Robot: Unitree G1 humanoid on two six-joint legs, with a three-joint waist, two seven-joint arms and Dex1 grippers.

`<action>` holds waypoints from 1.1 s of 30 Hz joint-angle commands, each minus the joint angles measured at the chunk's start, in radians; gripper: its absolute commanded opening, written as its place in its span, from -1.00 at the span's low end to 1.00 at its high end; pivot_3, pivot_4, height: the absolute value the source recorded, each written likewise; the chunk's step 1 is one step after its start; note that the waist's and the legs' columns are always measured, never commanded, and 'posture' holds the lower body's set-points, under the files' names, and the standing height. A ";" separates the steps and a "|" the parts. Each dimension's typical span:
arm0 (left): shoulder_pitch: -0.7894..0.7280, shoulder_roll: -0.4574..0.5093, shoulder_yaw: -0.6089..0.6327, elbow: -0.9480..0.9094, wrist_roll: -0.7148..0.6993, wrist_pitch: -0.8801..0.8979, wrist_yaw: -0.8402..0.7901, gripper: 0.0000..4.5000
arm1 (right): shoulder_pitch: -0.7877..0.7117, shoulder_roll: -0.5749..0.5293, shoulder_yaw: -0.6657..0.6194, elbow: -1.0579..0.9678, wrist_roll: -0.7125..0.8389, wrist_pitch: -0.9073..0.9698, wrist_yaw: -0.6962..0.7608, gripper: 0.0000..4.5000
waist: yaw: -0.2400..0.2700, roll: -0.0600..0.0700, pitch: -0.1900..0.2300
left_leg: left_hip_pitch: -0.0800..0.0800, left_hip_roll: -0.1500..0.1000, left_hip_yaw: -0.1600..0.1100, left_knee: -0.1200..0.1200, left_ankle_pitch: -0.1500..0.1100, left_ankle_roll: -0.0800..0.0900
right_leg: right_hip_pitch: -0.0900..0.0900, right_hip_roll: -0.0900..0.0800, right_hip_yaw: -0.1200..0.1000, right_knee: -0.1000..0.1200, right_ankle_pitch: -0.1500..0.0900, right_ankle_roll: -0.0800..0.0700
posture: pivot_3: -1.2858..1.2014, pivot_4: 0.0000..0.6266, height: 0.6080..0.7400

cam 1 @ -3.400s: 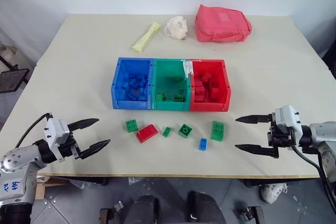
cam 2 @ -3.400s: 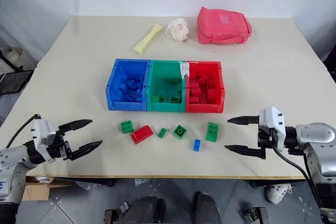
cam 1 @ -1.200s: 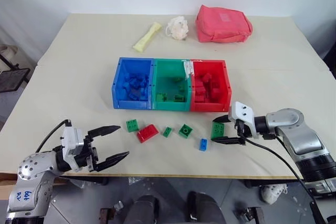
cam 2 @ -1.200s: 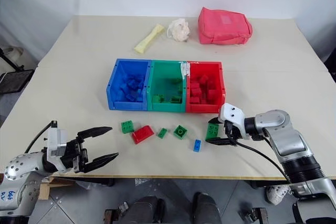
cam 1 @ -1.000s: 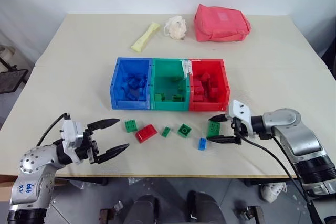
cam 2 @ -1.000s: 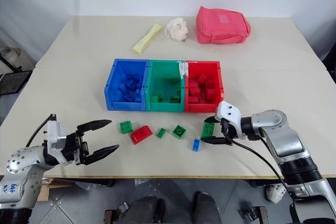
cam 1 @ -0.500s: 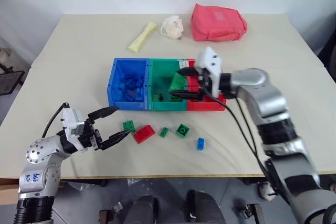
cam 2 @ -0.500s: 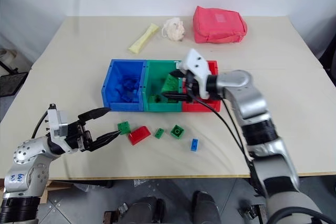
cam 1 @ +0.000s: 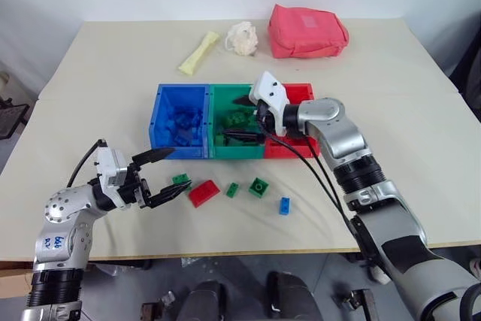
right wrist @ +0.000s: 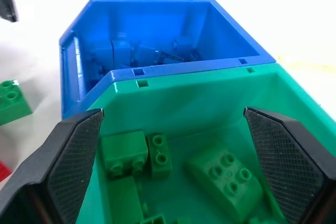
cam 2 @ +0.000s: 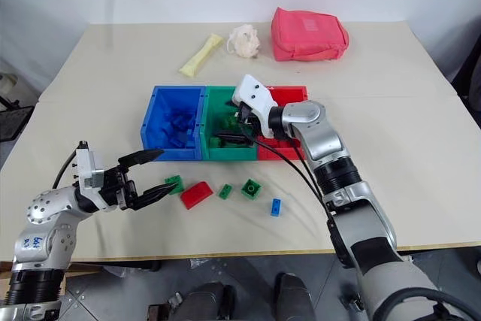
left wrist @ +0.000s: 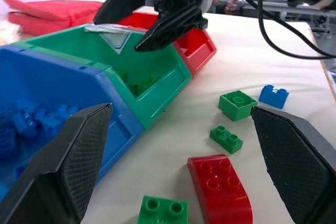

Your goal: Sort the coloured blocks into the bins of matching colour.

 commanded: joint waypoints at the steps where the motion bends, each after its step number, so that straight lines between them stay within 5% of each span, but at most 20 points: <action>1: -0.014 0.015 -0.003 0.015 0.002 -0.024 -0.037 1.00 | 0.047 -0.047 -0.029 -0.138 0.053 0.025 0.071 0.99 | 0.001 0.000 0.000 | 0.000 0.000 0.000 0.000 0.000 0.000 | 0.000 0.000 0.000 0.000 0.000 0.000 | 0.03 -0.52 1.00; 10: -0.016 0.057 -0.048 0.105 0.044 -0.091 -0.183 1.00 | 0.358 -0.350 -0.083 -0.441 0.175 0.061 0.313 0.99 | 0.016 0.000 0.000 | 0.000 0.000 0.000 0.000 0.000 0.000 | 0.001 -0.001 0.000 -0.003 0.000 0.000 | 0.03 -0.52 1.00; 19: 0.006 0.110 -0.042 0.214 0.074 -0.196 -0.311 1.00 | 0.641 -0.629 -0.226 -0.486 0.189 0.028 0.382 0.99 | 0.031 0.000 0.000 | 0.000 0.003 0.006 0.000 0.000 0.000 | 0.002 -0.002 -0.001 -0.008 0.000 0.000 | 0.03 -0.52 1.00; 33: 0.000 0.091 -0.060 0.226 0.086 -0.246 -0.313 1.00 | 0.696 -0.625 -0.204 -0.579 0.194 0.104 0.313 0.99 | 0.031 0.000 0.000 | 0.001 0.004 0.006 0.000 0.000 0.000 | 0.003 -0.004 0.000 -0.008 0.000 0.000 | 0.03 -0.52 1.00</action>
